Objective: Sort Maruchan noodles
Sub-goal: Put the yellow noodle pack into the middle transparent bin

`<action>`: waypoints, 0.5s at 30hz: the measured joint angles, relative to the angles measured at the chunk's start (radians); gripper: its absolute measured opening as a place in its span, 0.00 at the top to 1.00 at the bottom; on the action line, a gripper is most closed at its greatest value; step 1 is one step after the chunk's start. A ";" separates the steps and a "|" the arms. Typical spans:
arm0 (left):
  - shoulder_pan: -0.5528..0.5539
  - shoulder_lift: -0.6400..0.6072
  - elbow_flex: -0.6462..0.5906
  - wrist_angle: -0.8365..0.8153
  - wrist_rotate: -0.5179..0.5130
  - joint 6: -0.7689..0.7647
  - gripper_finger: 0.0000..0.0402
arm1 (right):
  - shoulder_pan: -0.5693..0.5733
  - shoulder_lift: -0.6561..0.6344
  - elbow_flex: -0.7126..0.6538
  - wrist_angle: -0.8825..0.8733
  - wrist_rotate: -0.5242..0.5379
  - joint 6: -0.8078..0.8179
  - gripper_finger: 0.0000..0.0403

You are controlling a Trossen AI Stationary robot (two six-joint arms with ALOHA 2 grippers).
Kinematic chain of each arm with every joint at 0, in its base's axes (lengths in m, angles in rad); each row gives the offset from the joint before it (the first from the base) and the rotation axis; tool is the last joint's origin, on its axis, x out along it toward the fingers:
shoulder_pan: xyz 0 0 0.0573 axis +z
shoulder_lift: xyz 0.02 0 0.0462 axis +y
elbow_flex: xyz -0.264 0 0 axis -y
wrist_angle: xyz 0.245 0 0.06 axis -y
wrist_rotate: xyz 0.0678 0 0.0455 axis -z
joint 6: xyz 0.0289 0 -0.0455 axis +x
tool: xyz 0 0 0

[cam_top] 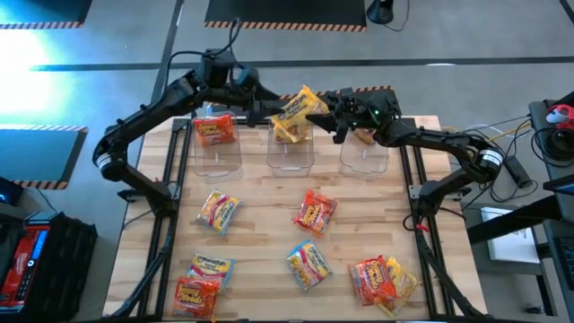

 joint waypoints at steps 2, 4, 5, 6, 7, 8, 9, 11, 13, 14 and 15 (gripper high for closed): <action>0.000 0.005 0.000 0.008 0.039 0.002 0.36 | 0.000 0.000 0.000 -0.016 0.000 -0.021 0.68; -0.002 0.009 0.000 0.021 0.068 0.003 0.36 | 0.000 0.000 0.000 -0.030 0.000 -0.045 0.68; -0.002 0.012 0.000 0.027 0.077 0.003 0.36 | 0.000 0.000 0.000 -0.033 -0.001 -0.052 0.68; -0.002 0.015 0.000 0.030 0.081 0.003 0.36 | 0.000 0.000 0.000 -0.034 -0.002 -0.059 0.68; -0.002 0.020 0.000 0.032 0.081 0.003 0.36 | 0.000 0.000 0.000 -0.034 -0.004 -0.069 0.68; -0.002 0.025 0.000 0.033 0.081 0.003 0.36 | 0.000 0.000 0.001 -0.035 -0.004 -0.079 0.68; -0.002 0.031 0.000 0.033 0.081 0.003 0.36 | 0.000 0.000 0.003 -0.040 -0.004 -0.092 0.68; -0.004 0.048 0.000 0.036 0.081 0.003 0.36 | 0.000 0.000 0.014 -0.050 -0.004 -0.103 0.68; -0.008 0.064 0.000 0.053 0.082 0.003 0.36 | 0.000 0.000 0.027 -0.051 -0.004 -0.117 0.68; -0.009 0.070 0.000 0.062 0.085 0.003 0.36 | 0.000 0.000 0.033 -0.051 -0.004 -0.118 0.68; -0.012 0.076 0.000 0.070 0.085 0.002 0.36 | 0.000 0.000 0.038 -0.050 -0.004 -0.118 0.68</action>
